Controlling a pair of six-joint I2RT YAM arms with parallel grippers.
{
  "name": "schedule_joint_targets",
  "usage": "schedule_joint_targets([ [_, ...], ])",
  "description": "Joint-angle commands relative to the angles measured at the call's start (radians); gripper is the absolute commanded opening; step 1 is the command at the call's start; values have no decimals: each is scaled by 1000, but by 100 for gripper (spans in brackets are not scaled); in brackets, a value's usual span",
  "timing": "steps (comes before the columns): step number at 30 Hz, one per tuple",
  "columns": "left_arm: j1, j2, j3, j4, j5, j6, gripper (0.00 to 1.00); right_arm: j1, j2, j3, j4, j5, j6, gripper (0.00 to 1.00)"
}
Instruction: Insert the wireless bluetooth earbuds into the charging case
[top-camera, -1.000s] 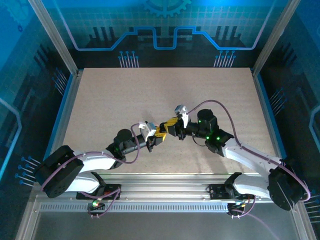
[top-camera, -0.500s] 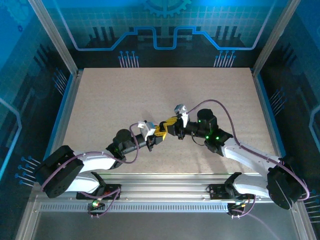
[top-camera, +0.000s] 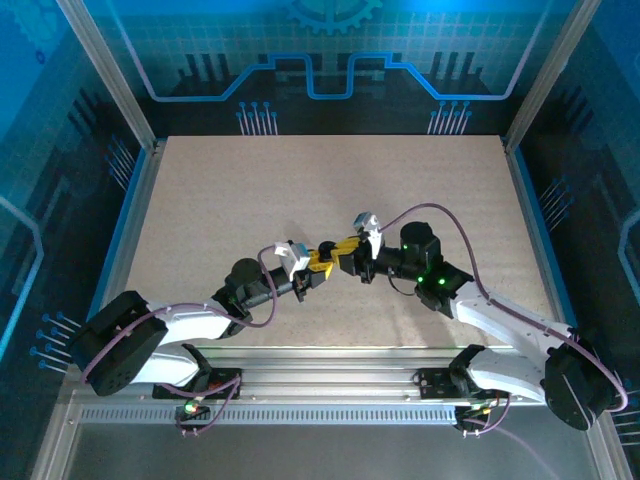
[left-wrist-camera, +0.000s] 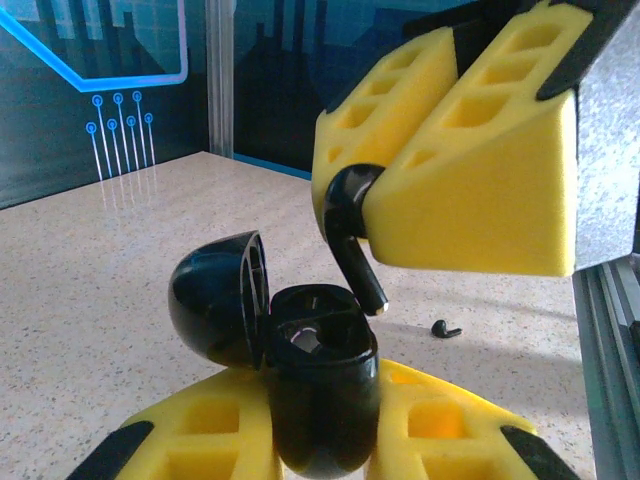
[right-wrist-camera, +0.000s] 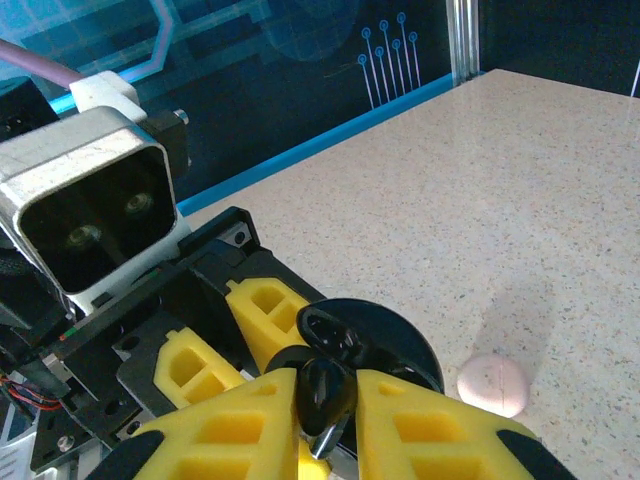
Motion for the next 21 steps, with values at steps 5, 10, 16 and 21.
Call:
schedule_joint_targets([
  [5, -6, -1, 31, 51, -2, -9, 17, 0, 7, 1, 23, -8, -3, 20],
  [10, -7, -4, 29, 46, -2, -9, 16, 1, 0, 16, 31, -6, -6, 20],
  [16, -8, -10, 26, 41, -1, -12, 16, 0, -15, 35, 33, 11, -30, 21],
  [21, -8, -9, 26, 41, 0, -13, 16, 1, 13, 52, 49, -4, -24, 21],
])
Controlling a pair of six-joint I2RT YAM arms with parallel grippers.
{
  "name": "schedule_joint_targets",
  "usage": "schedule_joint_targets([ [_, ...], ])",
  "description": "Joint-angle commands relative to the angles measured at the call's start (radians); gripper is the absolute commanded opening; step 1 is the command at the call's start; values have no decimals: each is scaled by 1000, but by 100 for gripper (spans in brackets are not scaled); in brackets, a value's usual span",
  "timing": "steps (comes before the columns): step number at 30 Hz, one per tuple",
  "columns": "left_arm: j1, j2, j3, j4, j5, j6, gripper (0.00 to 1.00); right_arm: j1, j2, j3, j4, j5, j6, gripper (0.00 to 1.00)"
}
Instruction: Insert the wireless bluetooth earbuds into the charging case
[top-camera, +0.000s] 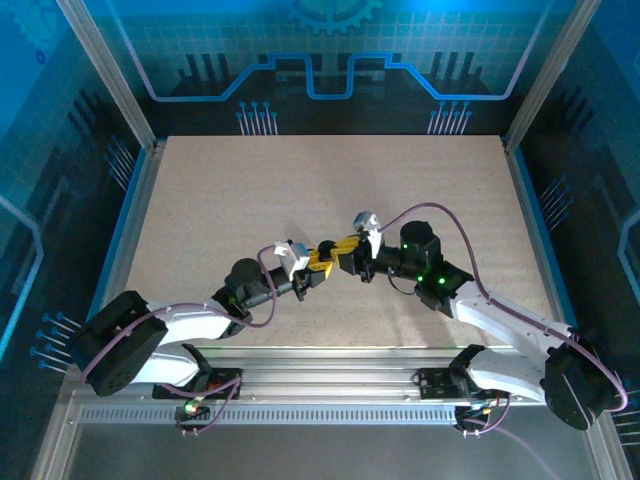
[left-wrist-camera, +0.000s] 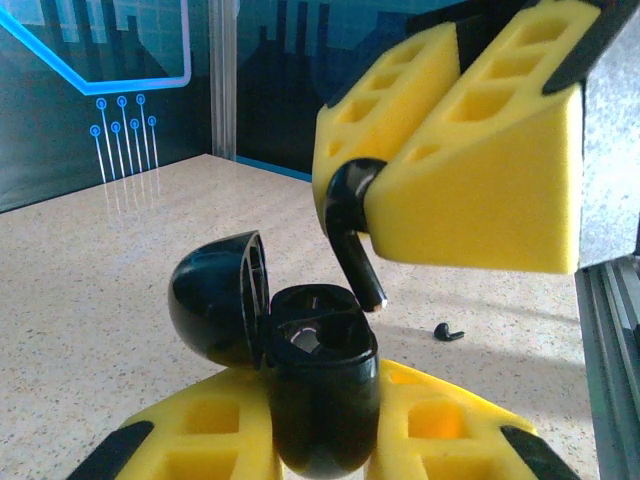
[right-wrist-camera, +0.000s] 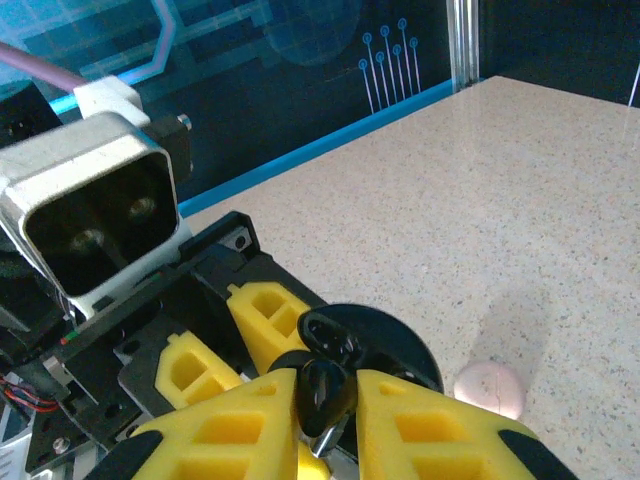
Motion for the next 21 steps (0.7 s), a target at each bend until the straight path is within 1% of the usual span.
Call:
schedule_joint_targets([
  [1, -8, -9, 26, 38, 4, -12, 16, 0, 15, 41, 50, -8, -11, 21],
  [21, -8, 2, 26, 85, -2, -31, 17, 1, 69, 15, 71, -20, 7, 21],
])
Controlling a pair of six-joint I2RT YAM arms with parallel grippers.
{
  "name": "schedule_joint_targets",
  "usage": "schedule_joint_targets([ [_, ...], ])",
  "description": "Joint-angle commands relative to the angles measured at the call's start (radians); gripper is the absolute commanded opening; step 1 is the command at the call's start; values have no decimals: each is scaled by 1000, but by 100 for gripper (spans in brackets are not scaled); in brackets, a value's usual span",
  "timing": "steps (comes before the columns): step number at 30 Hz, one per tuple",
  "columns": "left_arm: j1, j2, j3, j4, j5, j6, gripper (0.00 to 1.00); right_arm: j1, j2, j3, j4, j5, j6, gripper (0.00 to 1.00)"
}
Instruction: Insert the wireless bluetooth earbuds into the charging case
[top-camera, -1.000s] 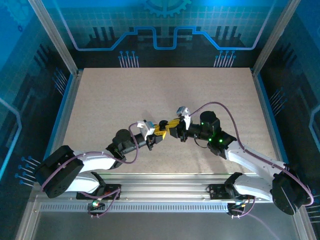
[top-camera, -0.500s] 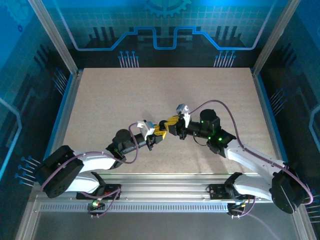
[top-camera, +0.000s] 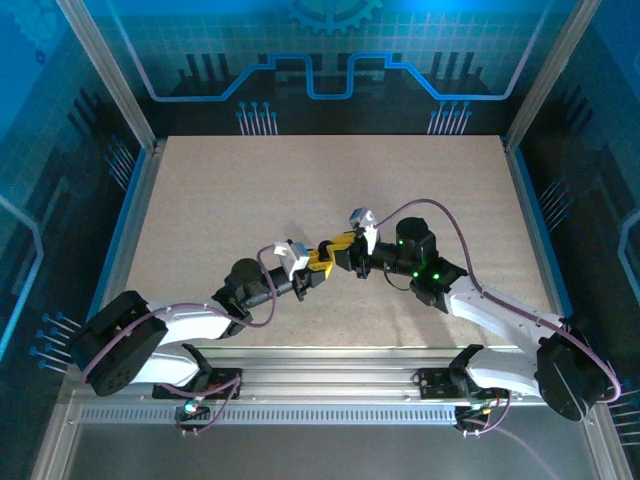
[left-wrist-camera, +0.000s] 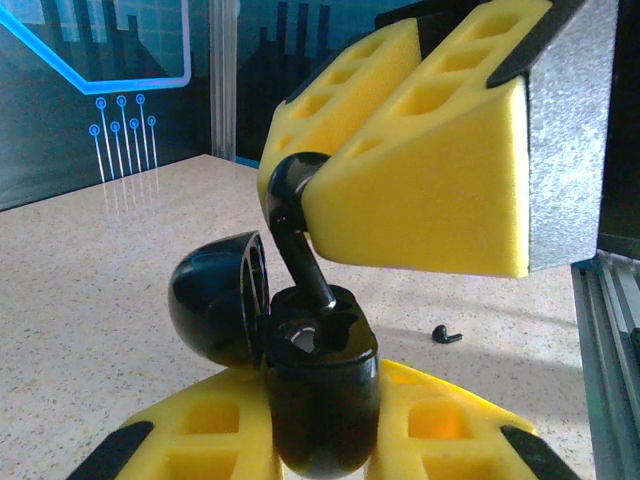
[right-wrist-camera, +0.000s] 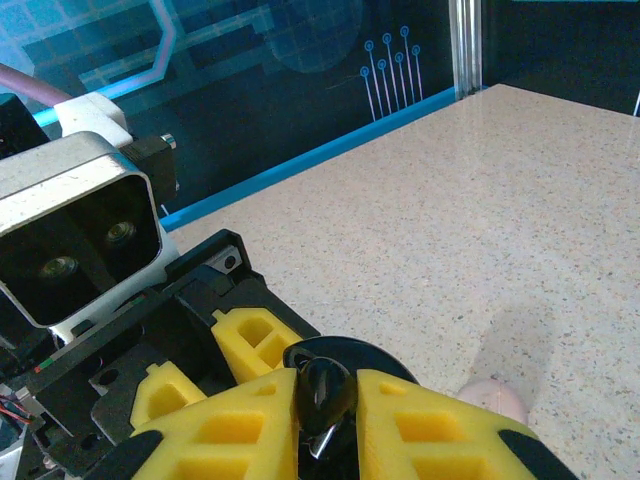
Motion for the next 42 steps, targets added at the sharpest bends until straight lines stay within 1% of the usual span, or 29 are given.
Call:
schedule_joint_targets([
  [1, -7, 2, 27, 82, -3, -19, 17, 0, 12, -6, 21, -11, 5, 21],
  [13, -8, 2, 26, 102, -6, -33, 17, 1, 37, -18, 55, 1, 16, 20],
  [18, -7, 8, 23, 101, -11, -32, 17, 0, 14, -13, 66, 6, 21, 20],
  [24, -8, 2, 17, 86, -45, -21, 16, -6, -26, 5, 31, 17, 1, 20],
  [30, -8, -31, -17, 56, -85, 2, 16, -19, -24, 52, -89, 6, -4, 20],
  [31, -8, -44, -22, 41, -95, 6, 16, -22, -26, 61, -138, 8, -7, 20],
  [36, -8, -135, -35, -93, -126, 36, 16, -47, -41, 68, -243, -3, -10, 20],
  [39, -8, -195, -50, -167, -148, 53, 16, -64, -49, 78, -356, 2, -12, 20],
  [42, -8, -249, -58, -258, -148, 80, 16, -79, -46, 94, -492, 41, 1, 20],
])
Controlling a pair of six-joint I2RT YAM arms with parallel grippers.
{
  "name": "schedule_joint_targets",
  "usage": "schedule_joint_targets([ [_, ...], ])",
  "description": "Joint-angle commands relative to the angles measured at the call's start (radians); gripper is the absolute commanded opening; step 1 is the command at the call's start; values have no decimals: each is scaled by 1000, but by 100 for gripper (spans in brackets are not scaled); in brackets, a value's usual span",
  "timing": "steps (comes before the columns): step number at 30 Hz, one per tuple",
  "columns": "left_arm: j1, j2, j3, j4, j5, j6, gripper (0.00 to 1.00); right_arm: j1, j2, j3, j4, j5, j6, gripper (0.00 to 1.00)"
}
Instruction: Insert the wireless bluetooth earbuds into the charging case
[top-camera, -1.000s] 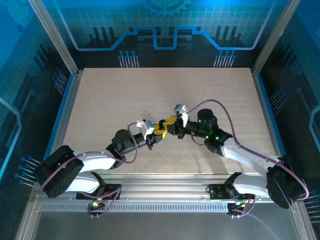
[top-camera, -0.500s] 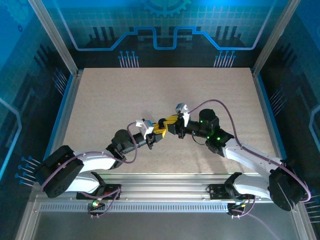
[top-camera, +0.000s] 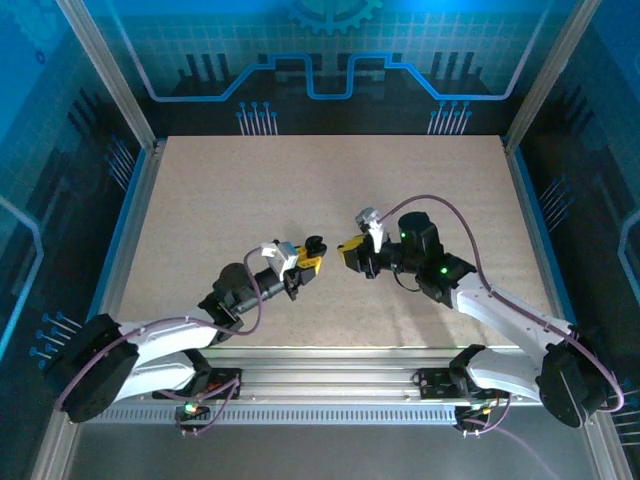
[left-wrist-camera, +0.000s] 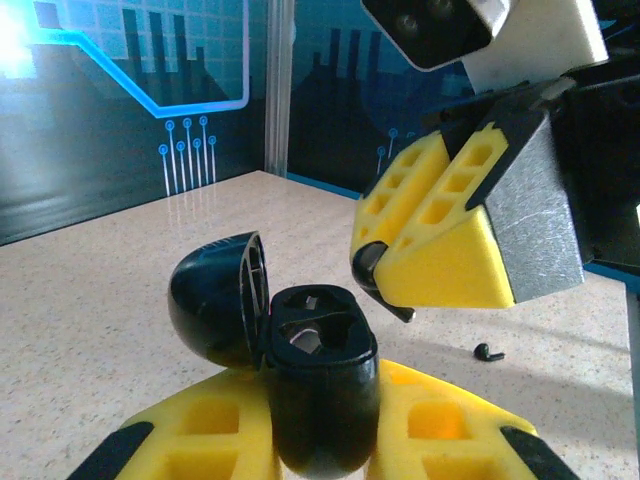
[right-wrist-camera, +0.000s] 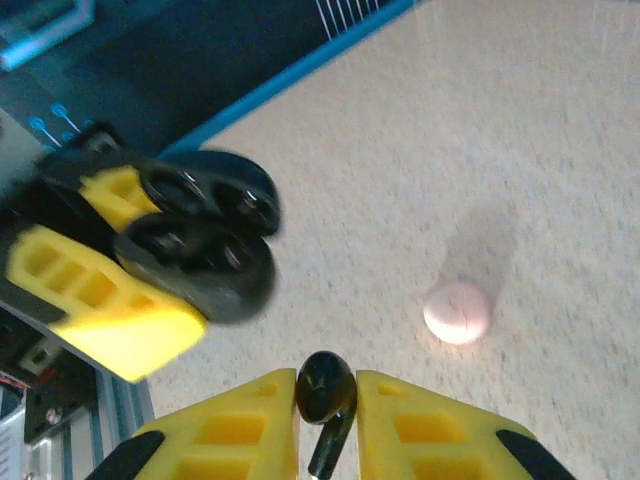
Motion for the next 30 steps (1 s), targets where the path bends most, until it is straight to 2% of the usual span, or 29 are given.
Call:
schedule_joint_targets([
  [1, -6, -64, -19, -132, -24, 57, 16, -25, -10, 40, -222, 51, 13, 20],
  [8, -6, -153, -25, -260, -40, 92, 17, -70, 46, 34, -442, 162, 113, 20],
  [16, -7, -174, -27, -302, -55, 80, 17, -78, 134, 34, -507, 269, 217, 20],
  [30, -6, -190, -13, -363, -75, 91, 17, -77, 297, 53, -599, 348, 340, 22],
])
